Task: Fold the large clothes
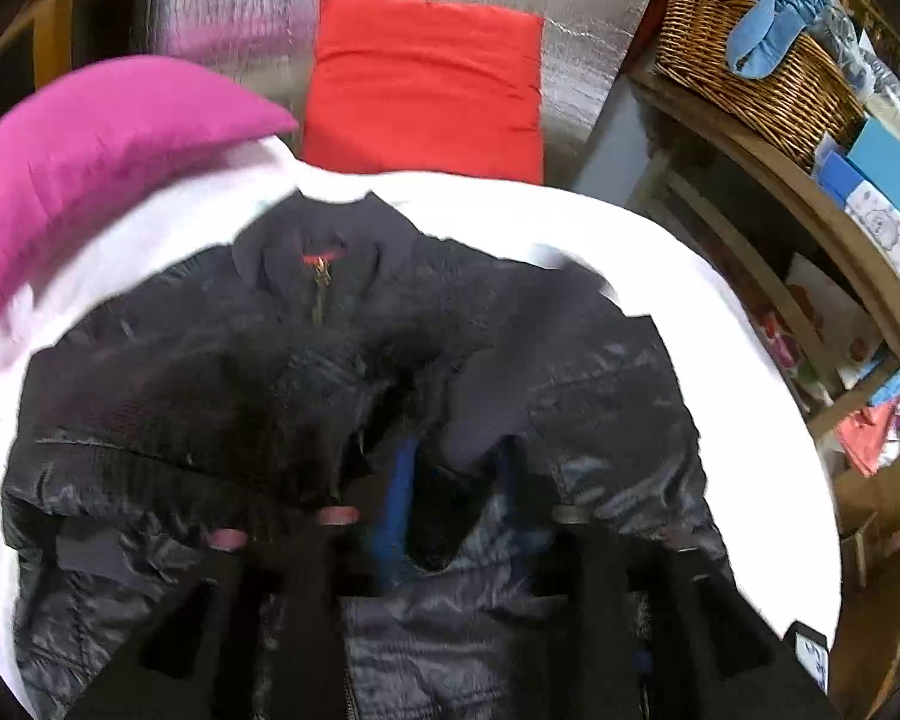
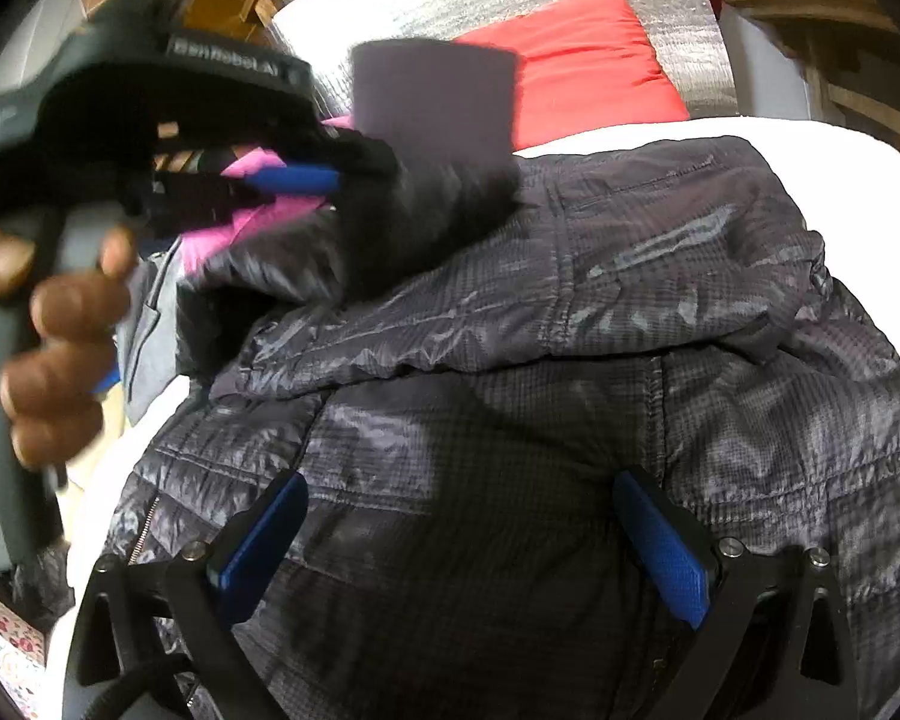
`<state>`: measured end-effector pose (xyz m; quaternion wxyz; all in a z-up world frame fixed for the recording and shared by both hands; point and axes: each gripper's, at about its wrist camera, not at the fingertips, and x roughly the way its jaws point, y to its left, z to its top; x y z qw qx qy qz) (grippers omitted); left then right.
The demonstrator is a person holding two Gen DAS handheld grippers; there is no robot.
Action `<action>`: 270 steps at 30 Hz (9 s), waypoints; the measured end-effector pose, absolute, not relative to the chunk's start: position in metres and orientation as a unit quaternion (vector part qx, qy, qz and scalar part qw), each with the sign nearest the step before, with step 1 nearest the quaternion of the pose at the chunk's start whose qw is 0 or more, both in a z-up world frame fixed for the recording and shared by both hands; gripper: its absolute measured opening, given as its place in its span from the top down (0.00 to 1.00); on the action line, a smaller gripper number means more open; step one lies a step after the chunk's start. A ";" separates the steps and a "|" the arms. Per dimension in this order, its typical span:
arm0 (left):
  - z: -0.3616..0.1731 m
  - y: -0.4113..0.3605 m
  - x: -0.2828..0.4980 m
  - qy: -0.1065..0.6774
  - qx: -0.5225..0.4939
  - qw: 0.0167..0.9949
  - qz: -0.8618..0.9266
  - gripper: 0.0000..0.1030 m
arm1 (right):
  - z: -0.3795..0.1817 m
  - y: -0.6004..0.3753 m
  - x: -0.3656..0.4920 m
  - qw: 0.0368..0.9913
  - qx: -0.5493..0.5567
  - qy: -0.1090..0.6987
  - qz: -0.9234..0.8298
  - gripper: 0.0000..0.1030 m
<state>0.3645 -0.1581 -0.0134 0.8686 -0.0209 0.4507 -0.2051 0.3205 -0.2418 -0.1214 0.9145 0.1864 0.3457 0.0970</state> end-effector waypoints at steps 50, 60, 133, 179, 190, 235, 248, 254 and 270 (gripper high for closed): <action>-0.074 0.131 0.278 0.302 -0.326 0.896 -0.004 0.23 | -0.087 -0.282 0.426 0.891 0.129 0.421 -0.113 0.88; -0.075 0.109 0.283 0.316 -0.289 0.904 -0.003 0.23 | -0.098 -0.295 0.423 0.888 0.155 0.424 -0.082 0.84; -0.112 0.110 0.503 0.516 -0.287 0.796 -0.134 0.72 | -0.124 -0.092 0.490 0.920 0.036 0.379 0.097 0.12; -0.105 -0.033 0.394 0.429 0.025 0.900 -0.071 0.32 | -0.109 -0.367 0.405 0.816 0.443 0.360 0.088 0.17; -0.072 -0.142 0.368 0.385 -0.001 0.895 -0.225 0.32 | -0.103 -0.447 0.433 0.851 0.360 0.379 -0.047 0.15; -0.056 -0.001 0.245 0.405 -0.042 0.900 -0.158 0.24 | -0.095 -0.370 0.187 0.877 0.291 0.381 -0.008 0.24; -0.102 0.131 0.102 0.459 -0.163 0.868 -0.095 0.24 | -0.136 -0.310 0.047 0.853 0.354 0.383 0.002 0.24; -0.125 0.134 0.099 0.485 -0.186 0.850 -0.083 0.24 | -0.134 -0.302 0.039 0.854 0.350 0.384 0.001 0.24; -0.131 0.127 0.092 0.482 -0.183 0.851 -0.101 0.35 | -0.141 -0.283 0.058 0.848 0.324 0.419 -0.004 0.50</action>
